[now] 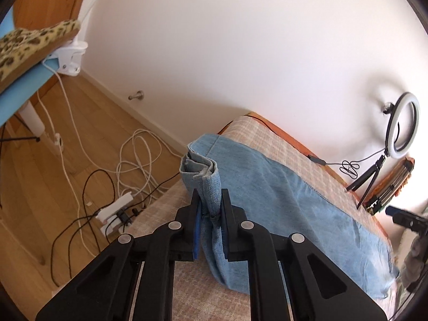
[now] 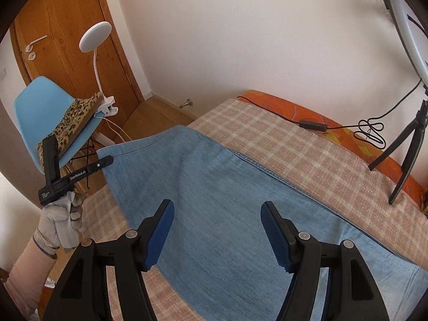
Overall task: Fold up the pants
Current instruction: 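Grasp the jeans hem end with the left tool while the right tool grasps beside it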
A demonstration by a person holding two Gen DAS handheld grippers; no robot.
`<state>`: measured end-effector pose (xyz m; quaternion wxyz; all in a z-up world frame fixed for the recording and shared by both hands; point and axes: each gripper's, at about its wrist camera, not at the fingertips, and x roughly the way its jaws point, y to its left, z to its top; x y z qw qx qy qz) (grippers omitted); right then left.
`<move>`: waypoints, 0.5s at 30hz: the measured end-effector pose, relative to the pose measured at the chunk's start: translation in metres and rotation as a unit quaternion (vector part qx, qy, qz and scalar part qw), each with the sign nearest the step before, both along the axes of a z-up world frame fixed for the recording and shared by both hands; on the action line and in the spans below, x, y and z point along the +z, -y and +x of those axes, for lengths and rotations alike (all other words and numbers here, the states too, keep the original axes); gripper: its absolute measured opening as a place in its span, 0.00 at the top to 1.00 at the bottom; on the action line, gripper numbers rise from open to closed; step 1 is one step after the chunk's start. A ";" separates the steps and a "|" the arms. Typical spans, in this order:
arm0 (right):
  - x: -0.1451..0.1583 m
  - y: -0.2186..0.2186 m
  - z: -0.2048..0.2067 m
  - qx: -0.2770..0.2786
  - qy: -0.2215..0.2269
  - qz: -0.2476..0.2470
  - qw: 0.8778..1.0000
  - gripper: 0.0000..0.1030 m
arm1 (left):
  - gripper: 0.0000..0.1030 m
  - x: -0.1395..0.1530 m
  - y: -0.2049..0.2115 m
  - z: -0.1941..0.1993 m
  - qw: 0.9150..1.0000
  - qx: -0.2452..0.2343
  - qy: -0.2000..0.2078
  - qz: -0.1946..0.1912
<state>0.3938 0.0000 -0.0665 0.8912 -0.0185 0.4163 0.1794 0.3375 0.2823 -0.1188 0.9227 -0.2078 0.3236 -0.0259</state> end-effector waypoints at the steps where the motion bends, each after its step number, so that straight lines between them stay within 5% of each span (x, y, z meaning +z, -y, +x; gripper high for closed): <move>1: 0.001 -0.008 0.010 0.007 -0.002 0.005 1.000 0.32 | 0.90 0.002 0.008 -0.001 1.000 -0.014 0.009 0.013; 9: -0.009 -0.082 0.109 0.055 -0.067 0.062 0.994 0.30 | 0.90 -0.001 0.050 -0.003 0.994 -0.081 0.028 0.067; 15: -0.047 -0.138 0.166 0.073 -0.136 0.097 0.983 0.30 | 0.90 -0.001 0.059 -0.008 0.991 -0.101 0.034 0.083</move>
